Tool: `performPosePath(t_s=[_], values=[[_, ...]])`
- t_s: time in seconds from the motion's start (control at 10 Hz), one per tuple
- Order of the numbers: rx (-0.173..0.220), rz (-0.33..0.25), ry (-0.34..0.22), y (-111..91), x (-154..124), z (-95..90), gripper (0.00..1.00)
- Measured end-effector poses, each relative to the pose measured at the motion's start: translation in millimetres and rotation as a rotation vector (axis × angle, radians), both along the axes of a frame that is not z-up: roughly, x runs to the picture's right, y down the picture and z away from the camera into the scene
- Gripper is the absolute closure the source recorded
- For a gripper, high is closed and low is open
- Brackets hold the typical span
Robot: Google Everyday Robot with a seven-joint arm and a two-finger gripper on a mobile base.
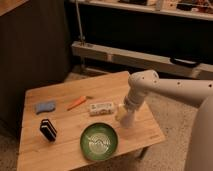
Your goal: Place the ceramic cup over the eraser
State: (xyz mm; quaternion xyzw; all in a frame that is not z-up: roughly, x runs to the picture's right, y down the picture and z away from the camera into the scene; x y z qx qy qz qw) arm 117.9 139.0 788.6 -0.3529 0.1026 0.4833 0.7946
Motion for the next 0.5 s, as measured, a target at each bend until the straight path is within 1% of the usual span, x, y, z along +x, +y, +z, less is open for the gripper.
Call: performPosePath(t_s=[0.3, 0.4, 0.5], values=[[-0.011, -0.005, -0.001, 6.3, -0.7, 3.0, 0.21], [-0.012, -0.009, -0.003, 6.9, -2.3, 4.1, 0.24], [-0.014, -0.012, -0.004, 7.5, -3.6, 5.7, 0.33]])
